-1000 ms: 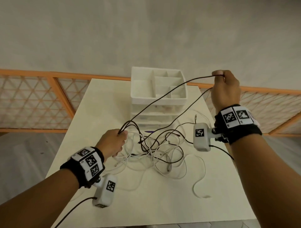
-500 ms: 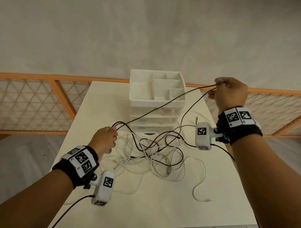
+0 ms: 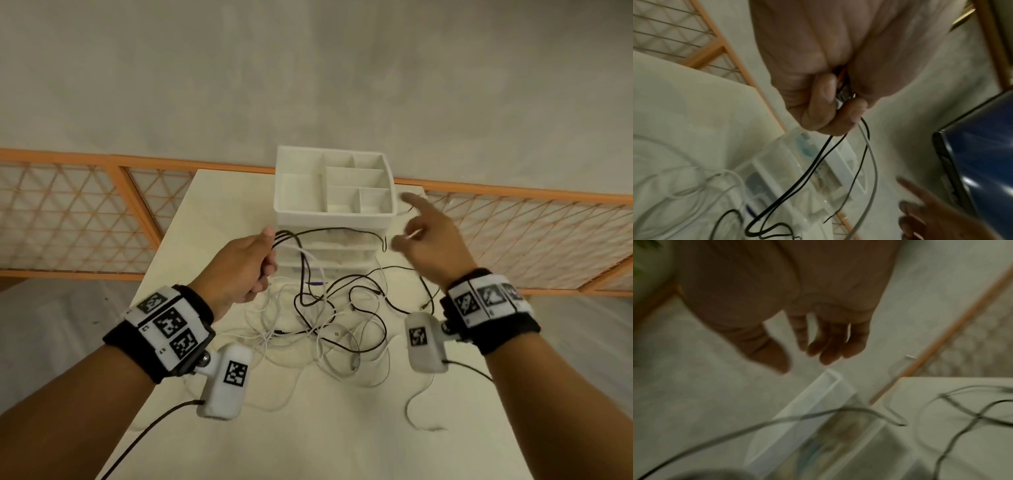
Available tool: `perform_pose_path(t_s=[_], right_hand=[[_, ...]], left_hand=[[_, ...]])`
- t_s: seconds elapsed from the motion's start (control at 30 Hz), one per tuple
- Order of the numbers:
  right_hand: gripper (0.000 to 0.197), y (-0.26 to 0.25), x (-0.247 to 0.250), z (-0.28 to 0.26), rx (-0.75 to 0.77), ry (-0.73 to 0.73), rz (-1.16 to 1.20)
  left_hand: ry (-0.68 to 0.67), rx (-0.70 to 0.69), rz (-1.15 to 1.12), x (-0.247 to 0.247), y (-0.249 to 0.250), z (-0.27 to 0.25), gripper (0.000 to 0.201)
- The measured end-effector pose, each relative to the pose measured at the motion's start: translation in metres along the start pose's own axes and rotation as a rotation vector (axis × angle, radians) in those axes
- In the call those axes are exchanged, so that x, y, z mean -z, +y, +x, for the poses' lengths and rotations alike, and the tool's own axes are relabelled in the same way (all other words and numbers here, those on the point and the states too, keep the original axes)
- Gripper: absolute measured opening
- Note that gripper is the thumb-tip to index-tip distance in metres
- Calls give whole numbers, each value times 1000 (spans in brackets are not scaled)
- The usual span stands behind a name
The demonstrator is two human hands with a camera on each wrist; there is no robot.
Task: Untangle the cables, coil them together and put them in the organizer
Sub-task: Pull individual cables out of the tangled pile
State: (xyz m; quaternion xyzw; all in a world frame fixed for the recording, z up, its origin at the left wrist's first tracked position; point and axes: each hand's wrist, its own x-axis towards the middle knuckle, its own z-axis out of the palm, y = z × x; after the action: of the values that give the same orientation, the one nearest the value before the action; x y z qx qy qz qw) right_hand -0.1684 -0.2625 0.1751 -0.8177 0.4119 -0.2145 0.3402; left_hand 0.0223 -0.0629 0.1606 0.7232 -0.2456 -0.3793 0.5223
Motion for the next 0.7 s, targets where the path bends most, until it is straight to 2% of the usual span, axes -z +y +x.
perform_pose_path(t_s=[0.07,0.1,0.17,0.2,0.3,0.33,0.37,0.43,0.47,0.5,0.53,0.6,0.67,0.7], right_hand=[[75,-26,-22,-19,212,-217,9],[69,-38,-33,-26,291,-271,-12],[34,-46,-47,-26,336,-255,-36],[19,-40,-48,-19,279,-254,-44],[34,-3,-33,5,-68,-392,-239],[37,10,-24,11,-166,-385,-293],[36,23,-15,17,-244,-316,-303],[26,47,0,25,-325,-6,-153],[20,54,3,27,-292,172,-76],[14,60,3,30,-225,286,-52],[18,63,0,30,-168,298,-57],[59,69,-17,21,-154,80,-90],[94,81,-39,4,-184,-124,-204],[99,90,-51,-6,-185,-161,-267]], left_hand=[[-77,-76,39,-13,19,-2,43],[-116,-126,55,-20,27,-4,43],[-177,-234,85,-29,39,-8,45],[-206,-282,98,-29,43,-11,45],[-252,-379,68,-14,44,-18,38],[-254,-395,54,-4,41,-20,37],[-257,-396,81,6,36,-19,35],[-289,-335,337,20,18,-13,26],[-332,-254,511,22,5,-9,21],[-379,-150,653,20,-10,-6,19],[-408,-54,765,14,-26,-3,20],[-367,68,924,0,-58,3,27],[-254,129,895,-8,-80,7,28],[-211,165,791,-10,-85,8,26]])
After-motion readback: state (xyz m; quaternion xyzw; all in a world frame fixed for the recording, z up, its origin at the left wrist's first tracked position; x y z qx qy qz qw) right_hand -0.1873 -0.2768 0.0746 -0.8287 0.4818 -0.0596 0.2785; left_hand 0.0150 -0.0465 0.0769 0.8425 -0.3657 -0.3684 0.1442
